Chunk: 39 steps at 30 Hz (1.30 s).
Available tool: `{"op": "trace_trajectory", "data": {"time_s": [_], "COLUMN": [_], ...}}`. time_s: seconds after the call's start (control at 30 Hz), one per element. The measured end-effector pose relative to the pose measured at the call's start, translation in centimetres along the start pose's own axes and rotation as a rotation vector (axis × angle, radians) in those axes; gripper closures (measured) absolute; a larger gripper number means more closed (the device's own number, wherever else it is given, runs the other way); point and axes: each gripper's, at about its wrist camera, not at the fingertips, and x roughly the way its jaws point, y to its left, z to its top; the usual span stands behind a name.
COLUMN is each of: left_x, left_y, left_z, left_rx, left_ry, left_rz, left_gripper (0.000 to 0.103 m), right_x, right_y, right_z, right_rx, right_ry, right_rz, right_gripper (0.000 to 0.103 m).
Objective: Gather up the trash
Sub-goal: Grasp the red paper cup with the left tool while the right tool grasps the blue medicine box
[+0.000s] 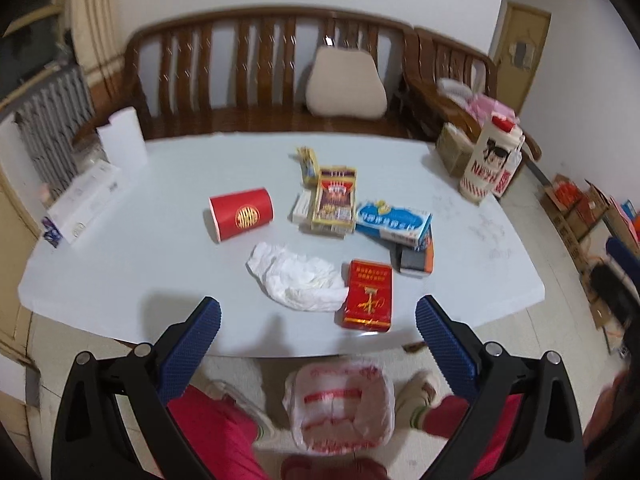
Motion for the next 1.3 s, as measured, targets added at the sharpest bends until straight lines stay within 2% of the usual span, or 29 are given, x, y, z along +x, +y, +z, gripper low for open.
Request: {"op": "trace_trajectory", "data": {"time_s": [0.1, 0.2, 0.3, 0.37, 0.47, 0.63, 0.77, 1.0, 1.2, 1.3], "left_x": [0.6, 0.8, 1.3, 1.9, 3.1, 5.7, 8.2, 12.4, 15.1, 16.1], "left_y": [1.7, 3.6, 5.0, 5.5, 6.5, 8.1, 9.3, 11.0, 11.6, 11.2], "left_z": [1.6, 3.4, 5.1, 6.2, 7.5, 8.8, 9.4, 10.0, 10.4, 10.9], "left_rx": [-0.030, -0.082, -0.114, -0.122, -0.146, -0.190, -0.215, -0.231, -0.241, -0.217], "left_ry": [0.061, 0.088, 0.103, 0.114, 0.142, 0.175, 0.214, 0.249, 0.273, 0.279], "left_rz": [-0.040, -0.080, -0.085, -0.087, -0.108, -0.080, -0.090, -0.094, -0.072, -0.020], "left_gripper": [0.007, 0.007, 0.007, 0.007, 0.007, 0.007, 0.007, 0.007, 0.007, 0.007], "right_x": [0.4, 1.0, 3.1, 4.9, 7.8, 11.4, 14.8, 19.7, 23.3, 24.4], "right_y": [-1.3, -1.6, -1.2, -1.0, -1.0, -0.1, 0.5, 1.6, 2.4, 2.8], "right_z": [1.9, 3.7, 5.3, 6.2, 7.3, 8.5, 9.1, 8.6, 6.1, 4.8], "right_rx": [-0.019, -0.094, -0.220, -0.269, -0.278, -0.344, -0.381, -0.461, -0.528, -0.554], "right_ry": [-0.047, -0.082, -0.009, 0.054, 0.163, 0.240, 0.318, 0.428, 0.523, 0.552], "right_rz": [0.023, -0.006, -0.004, 0.062, 0.125, 0.099, 0.134, 0.176, 0.187, 0.201], "right_gripper": [0.006, 0.006, 0.006, 0.006, 0.006, 0.006, 0.006, 0.006, 0.006, 0.006]}}
